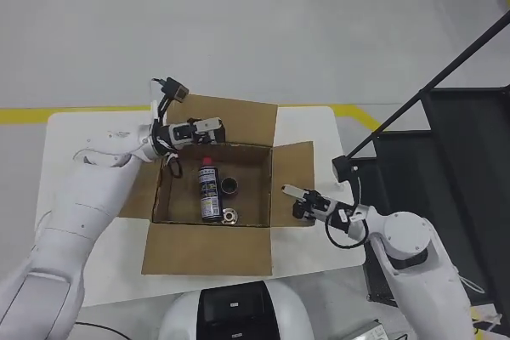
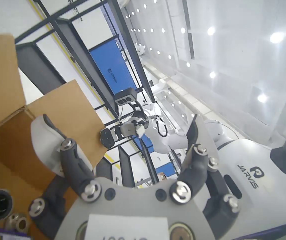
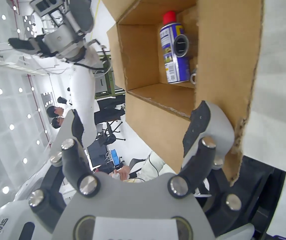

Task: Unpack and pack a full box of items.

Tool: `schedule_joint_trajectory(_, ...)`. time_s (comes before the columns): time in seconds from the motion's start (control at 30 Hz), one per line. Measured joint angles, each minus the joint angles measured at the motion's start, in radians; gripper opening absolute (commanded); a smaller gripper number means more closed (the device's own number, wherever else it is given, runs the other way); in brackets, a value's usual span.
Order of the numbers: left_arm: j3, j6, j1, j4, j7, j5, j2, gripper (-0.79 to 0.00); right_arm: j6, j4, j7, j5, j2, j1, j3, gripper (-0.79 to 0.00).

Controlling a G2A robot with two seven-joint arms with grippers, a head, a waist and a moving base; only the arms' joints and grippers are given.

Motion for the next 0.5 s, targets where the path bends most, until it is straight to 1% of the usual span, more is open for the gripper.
schedule_joint_trajectory(0.03,-0.044,0.020,0.029,-0.045,0.000,0.022,0.019,0.000,0.009,0.008,-0.003,-0.010,0.001,0.005,-0.007,0.000)
schedule_joint_trajectory(0.07,-0.103,0.051,0.073,-0.112,0.000,0.052,0.043,0.000,0.018,0.020,-0.007,-0.019,0.001,0.013,-0.018,0.000)
schedule_joint_trajectory(0.13,-0.196,0.099,0.145,-0.215,0.004,0.097,0.076,0.000,0.029,0.036,-0.012,-0.027,0.002,0.025,-0.036,0.000)
schedule_joint_trajectory(0.17,-0.257,0.130,0.196,-0.283,0.013,0.117,0.095,0.000,0.035,0.049,-0.014,-0.031,0.002,0.033,-0.048,0.000)
schedule_joint_trajectory(0.2,-0.301,0.151,0.235,-0.331,0.019,0.123,0.106,0.000,0.040,0.059,-0.017,-0.035,0.002,0.040,-0.056,0.000)
schedule_joint_trajectory(0.27,-0.392,0.190,0.320,-0.428,0.031,0.130,0.127,0.000,0.058,0.086,-0.024,-0.051,0.002,0.057,-0.076,0.000)
schedule_joint_trajectory(0.37,-0.488,0.223,0.419,-0.523,0.042,0.144,0.146,0.000,0.092,0.122,-0.036,-0.083,0.003,0.086,-0.107,0.000)
schedule_joint_trajectory(0.5,-0.569,0.246,0.503,-0.582,0.049,0.152,0.160,0.000,0.112,0.145,-0.040,-0.087,0.003,0.115,-0.134,0.000)
